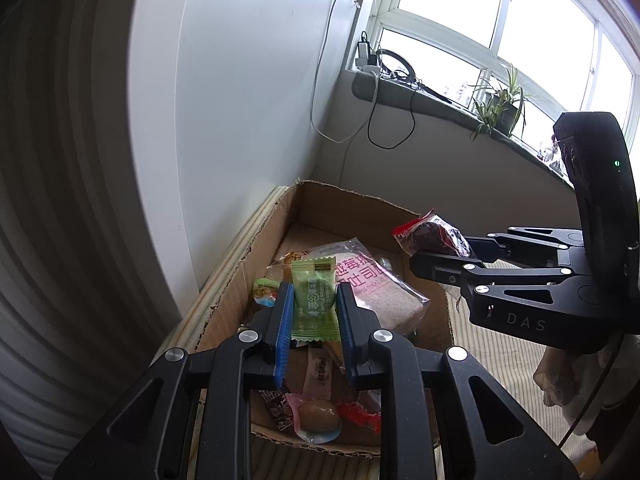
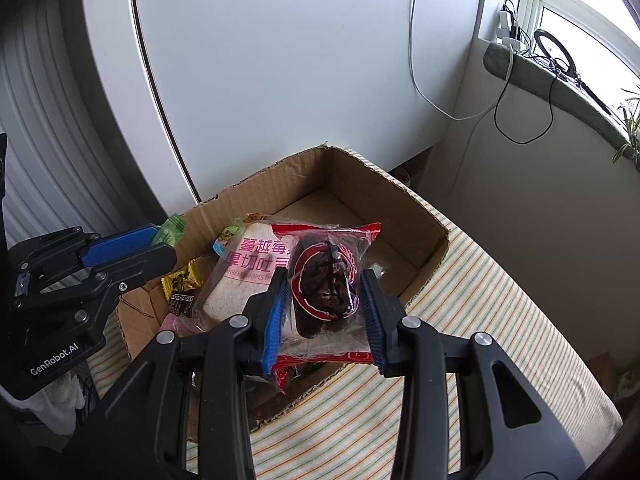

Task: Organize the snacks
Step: 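Carry the green packet and bagged pastry into the box and open both grippers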

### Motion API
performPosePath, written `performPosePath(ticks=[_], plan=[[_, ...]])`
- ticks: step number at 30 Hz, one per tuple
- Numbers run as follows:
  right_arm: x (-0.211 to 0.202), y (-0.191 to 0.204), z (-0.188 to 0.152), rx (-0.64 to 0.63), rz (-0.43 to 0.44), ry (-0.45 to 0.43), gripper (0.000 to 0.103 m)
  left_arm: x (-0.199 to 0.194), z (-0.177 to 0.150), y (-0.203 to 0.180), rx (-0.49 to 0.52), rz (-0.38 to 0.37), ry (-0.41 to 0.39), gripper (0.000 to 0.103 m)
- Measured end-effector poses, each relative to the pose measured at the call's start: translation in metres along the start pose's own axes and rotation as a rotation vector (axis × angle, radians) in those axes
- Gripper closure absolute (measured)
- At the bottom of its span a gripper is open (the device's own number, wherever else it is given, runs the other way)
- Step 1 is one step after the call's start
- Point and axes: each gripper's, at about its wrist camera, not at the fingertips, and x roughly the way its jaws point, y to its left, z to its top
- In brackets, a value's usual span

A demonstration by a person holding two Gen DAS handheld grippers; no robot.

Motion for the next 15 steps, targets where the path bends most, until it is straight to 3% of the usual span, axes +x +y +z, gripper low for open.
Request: performPosePath(ticks=[12, 15], plan=[[0.0080, 0.0011, 0.0023, 0.001, 0.017, 0.006, 0.065, 0.0090, 0.0032, 0.0003, -0.001, 0.006, 0.017, 0.082], [0.0059, 0.0023, 0.0020, -0.001, 0.010, -0.001, 0.060, 0.0086, 0.0033, -0.0004, -0.002, 0.011, 0.020, 0.082]])
